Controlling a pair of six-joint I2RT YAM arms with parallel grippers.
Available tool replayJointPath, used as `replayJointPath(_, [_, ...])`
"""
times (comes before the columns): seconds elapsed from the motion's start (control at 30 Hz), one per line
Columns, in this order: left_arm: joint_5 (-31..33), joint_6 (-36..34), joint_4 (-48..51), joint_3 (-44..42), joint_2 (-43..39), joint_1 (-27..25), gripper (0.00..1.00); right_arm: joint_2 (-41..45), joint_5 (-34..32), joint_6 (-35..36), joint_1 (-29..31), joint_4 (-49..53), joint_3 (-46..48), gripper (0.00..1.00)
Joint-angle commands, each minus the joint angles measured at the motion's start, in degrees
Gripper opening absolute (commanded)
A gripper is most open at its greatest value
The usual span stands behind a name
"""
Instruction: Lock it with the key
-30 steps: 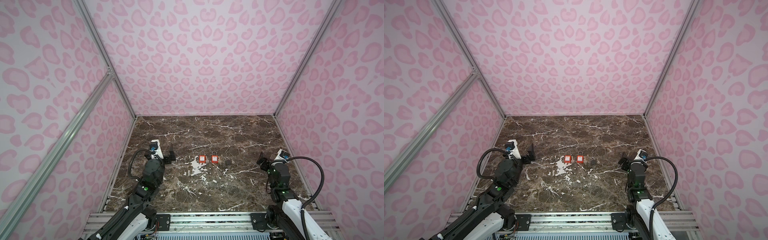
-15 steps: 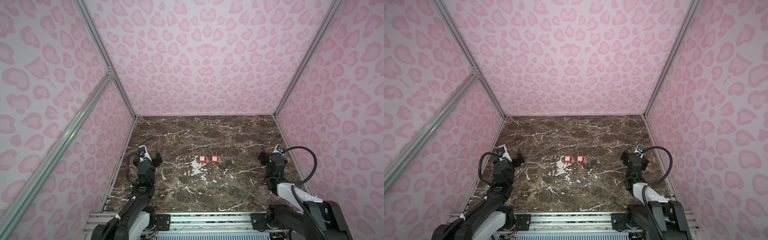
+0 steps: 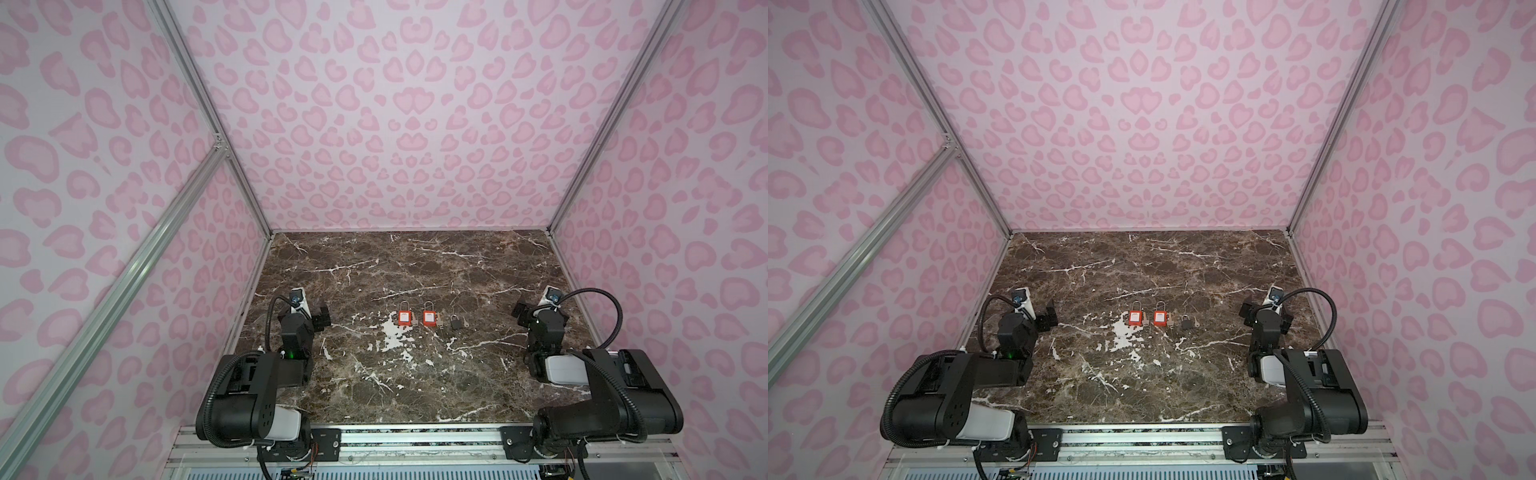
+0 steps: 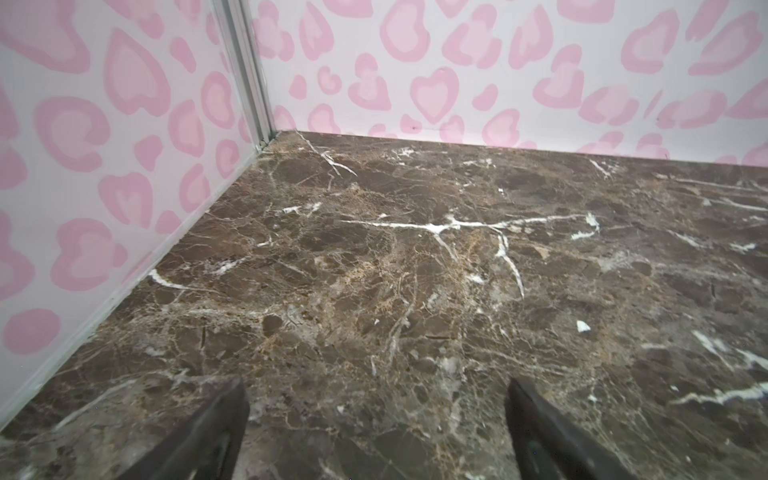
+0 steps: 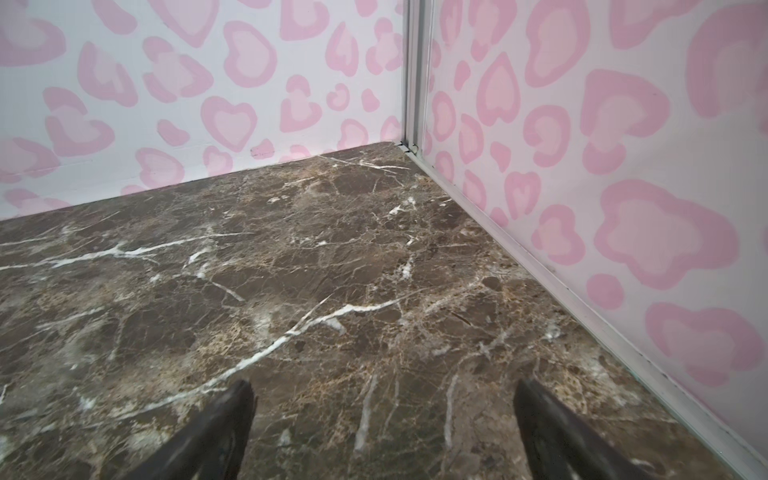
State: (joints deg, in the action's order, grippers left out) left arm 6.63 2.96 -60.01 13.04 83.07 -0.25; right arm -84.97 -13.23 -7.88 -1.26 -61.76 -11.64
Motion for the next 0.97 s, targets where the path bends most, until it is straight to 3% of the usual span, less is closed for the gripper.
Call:
replayJointPath(0.0, [-3.18,-0.95,0.46,3.65,0.52,0.69,0.97,-4.44,2.86,2.22,0.13,-11.26,0.51,0.99])
replayJointPath(0.07, [-2.23,-0.10,5.48,6.55,1.57,1.07,0.97,-3.86,3.35,2.56,0.29,-8.14,-0.89,0.99])
replayJointPath(0.13, [-2.50,-0.06,4.76,6.27,1.45,1.27,0.97,-1.89,4.26,3.03,0.42,3.16,-4.82,0.99])
replayJointPath(0.17, [-2.57,-0.06,4.90,6.25,1.28,1.29,0.97,-2.80,4.55,3.78,0.66,4.19,-6.34,0.99])
replayJointPath(0.93, [-2.50,-0.20,4.84,6.18,1.29,1.23,0.97,-2.94,2.15,5.14,2.47,5.91,-7.44,0.99])
